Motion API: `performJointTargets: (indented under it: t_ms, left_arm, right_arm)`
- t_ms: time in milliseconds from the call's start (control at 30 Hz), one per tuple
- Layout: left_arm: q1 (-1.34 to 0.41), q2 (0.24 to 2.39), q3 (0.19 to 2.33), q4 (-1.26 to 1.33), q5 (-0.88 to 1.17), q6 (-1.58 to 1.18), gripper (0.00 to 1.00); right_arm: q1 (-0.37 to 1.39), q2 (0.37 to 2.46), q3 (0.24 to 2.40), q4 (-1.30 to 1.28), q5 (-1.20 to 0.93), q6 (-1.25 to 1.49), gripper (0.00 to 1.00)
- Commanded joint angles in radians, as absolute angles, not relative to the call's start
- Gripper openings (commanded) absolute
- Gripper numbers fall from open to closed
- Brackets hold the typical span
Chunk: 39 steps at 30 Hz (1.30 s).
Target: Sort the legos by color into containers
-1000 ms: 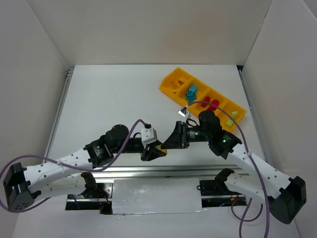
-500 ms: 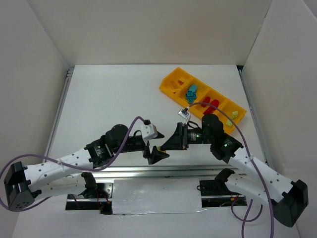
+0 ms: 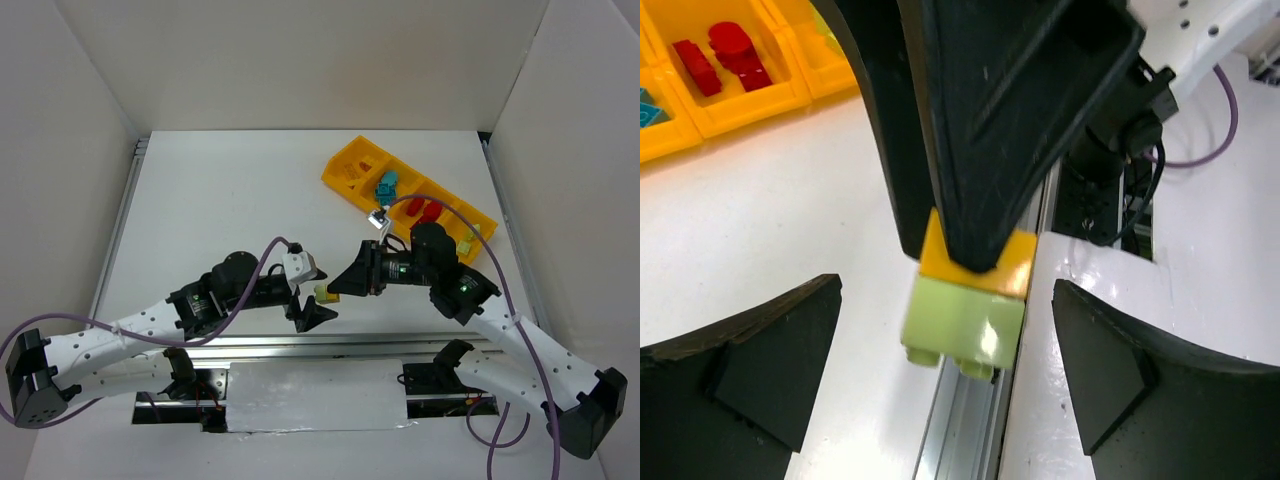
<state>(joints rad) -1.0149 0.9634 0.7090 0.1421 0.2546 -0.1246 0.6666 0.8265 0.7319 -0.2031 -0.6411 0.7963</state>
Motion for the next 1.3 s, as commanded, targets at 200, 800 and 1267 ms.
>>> performJointTargets:
  t_ms: [200, 800, 1267]
  left_arm:
    - [-1.014, 0.971, 0.764, 0.130, 0.362, -0.077, 0.95]
    - [-1.014, 1.022, 0.796, 0.137, 0.439, -0.064, 0.71]
    - [-1.014, 1.061, 0.818, 0.120, 0.430, -0.066, 0.00]
  right_arm:
    - [0.658, 0.808, 0.885, -0.400, -0.551, 0.611, 0.00]
    - [0.657, 0.841, 0.928, -0.503, -0.607, 0.534, 0.00]
    - [0.655, 0.856, 0.910, -0.471, -0.652, 0.557, 0.00]
